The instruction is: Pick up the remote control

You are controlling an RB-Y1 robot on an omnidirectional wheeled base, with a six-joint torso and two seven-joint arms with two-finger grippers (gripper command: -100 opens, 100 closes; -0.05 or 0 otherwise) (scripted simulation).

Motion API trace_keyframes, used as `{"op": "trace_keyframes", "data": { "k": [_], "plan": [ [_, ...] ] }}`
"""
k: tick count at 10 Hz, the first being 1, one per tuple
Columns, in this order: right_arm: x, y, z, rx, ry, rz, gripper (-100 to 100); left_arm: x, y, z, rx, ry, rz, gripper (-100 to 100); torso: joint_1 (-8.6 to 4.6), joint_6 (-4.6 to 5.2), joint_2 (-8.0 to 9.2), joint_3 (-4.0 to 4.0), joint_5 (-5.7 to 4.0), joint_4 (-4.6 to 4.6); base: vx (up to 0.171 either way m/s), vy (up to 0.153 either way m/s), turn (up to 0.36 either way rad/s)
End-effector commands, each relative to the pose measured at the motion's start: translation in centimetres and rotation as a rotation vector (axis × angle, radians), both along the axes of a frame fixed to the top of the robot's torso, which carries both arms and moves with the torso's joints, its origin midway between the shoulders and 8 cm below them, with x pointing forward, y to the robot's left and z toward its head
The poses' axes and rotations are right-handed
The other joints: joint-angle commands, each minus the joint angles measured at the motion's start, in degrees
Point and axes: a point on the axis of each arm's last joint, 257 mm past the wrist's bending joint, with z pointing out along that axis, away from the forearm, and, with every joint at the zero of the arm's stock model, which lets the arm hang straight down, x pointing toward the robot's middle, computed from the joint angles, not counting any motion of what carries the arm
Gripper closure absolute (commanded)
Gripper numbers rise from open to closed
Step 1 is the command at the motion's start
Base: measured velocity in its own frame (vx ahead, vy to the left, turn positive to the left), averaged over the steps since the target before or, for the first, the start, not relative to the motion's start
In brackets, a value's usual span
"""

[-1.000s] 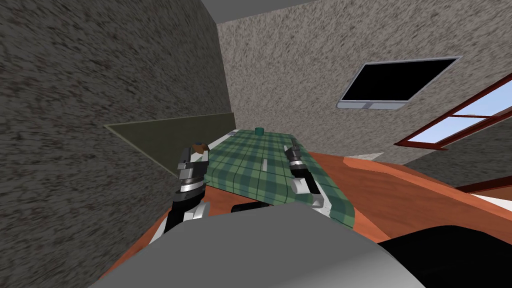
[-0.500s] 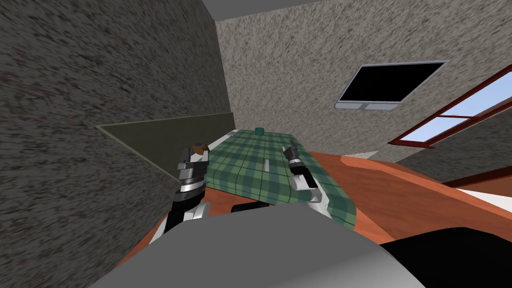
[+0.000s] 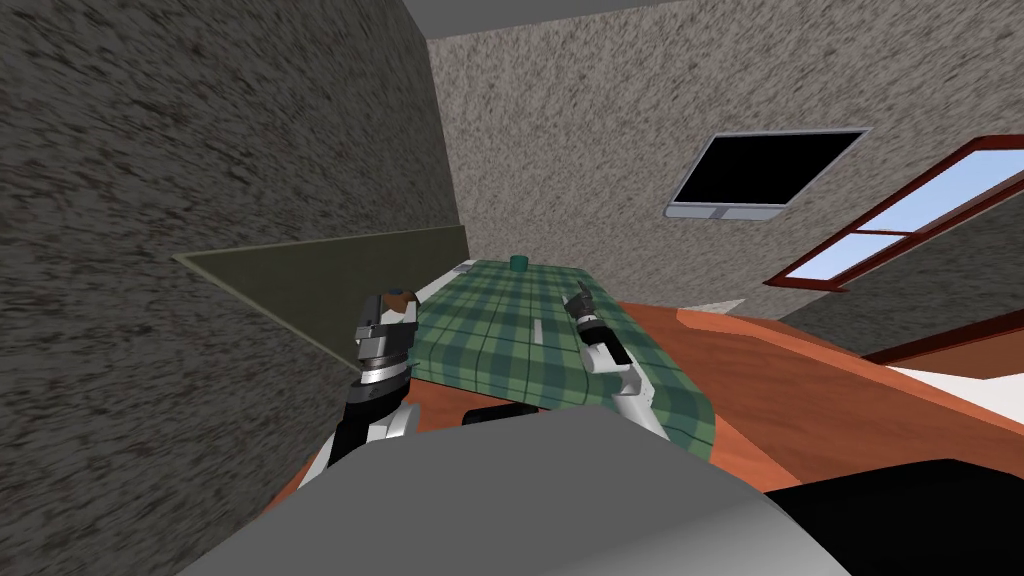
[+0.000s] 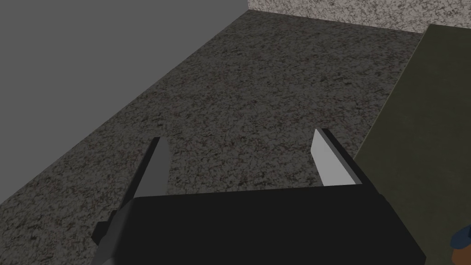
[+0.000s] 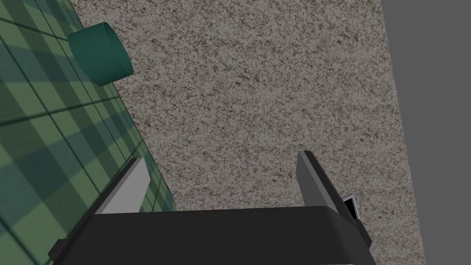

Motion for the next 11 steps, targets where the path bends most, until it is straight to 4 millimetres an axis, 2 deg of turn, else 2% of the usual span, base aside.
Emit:
{"op": "trace_keyframes", "data": {
  "k": [1,4,5,6,7,8,9,10,11],
  "plan": [
    [0.5,-0.5,-0.6,0.045,0.024,0.009,-100,0.0,0.0,0.0,0.0,0.0,0.0,0,0.0,0.0,0.0,0.0,0.0,0.0,0.037,0.072,-0.031],
    [2.3,-1.6,-3.2,0.155,0.116,0.023,-100,0.0,0.0,0.0,0.0,0.0,0.0,0,0.04,-0.01,0.01,0.01,0.02,0.0,0.034,0.094,-0.047],
    [2.4,-1.7,-3.4,0.173,0.124,0.025,-100,0.0,0.0,0.0,0.0,0.0,0.0,0,0.05,0.0,-0.01,-0.01,0.01,0.0,0.04,0.075,-0.025],
    [3.1,-2.3,-4.8,0.217,0.17,0.026,-100,0.0,0.0,0.0,0.0,0.0,0.0,0,-0.02,-0.01,-0.02,-0.01,0.01,-0.01,0.034,0.083,-0.043],
    [3.2,-2.3,-5.1,0.24,0.18,0.028,-100,0.0,0.0,0.0,0.0,0.0,0.0,0,0.0,-0.01,-0.02,-0.01,0.0,-0.01,0.033,0.073,-0.022],
    [3.9,-2.9,-6.7,0.286,0.229,0.025,-100,0.0,0.0,0.0,0.0,0.0,0.0,0,-0.03,-0.01,-0.01,-0.01,0.0,0.0,0.049,0.084,-0.039],
    [3.9,-2.9,-7.0,0.309,0.239,0.026,-100,0.0,0.0,0.0,0.0,0.0,0.0,0,0.0,-0.01,-0.05,-0.03,0.0,-0.01,0.044,0.068,-0.019],
    [4.5,-3.6,-8.9,0.359,0.295,0.019,-100,0.0,0.0,0.0,0.0,0.0,0.0,0,-0.05,-0.01,-0.05,-0.03,0.0,-0.01,0.067,0.069,-0.023],
    [4.5,-3.6,-9.1,0.38,0.302,0.02,-100,0.0,0.0,0.0,0.0,0.0,0.0,0,-0.04,-0.01,-0.11,-0.06,0.0,-0.02,0.057,0.07,-0.014]
  ]
}}
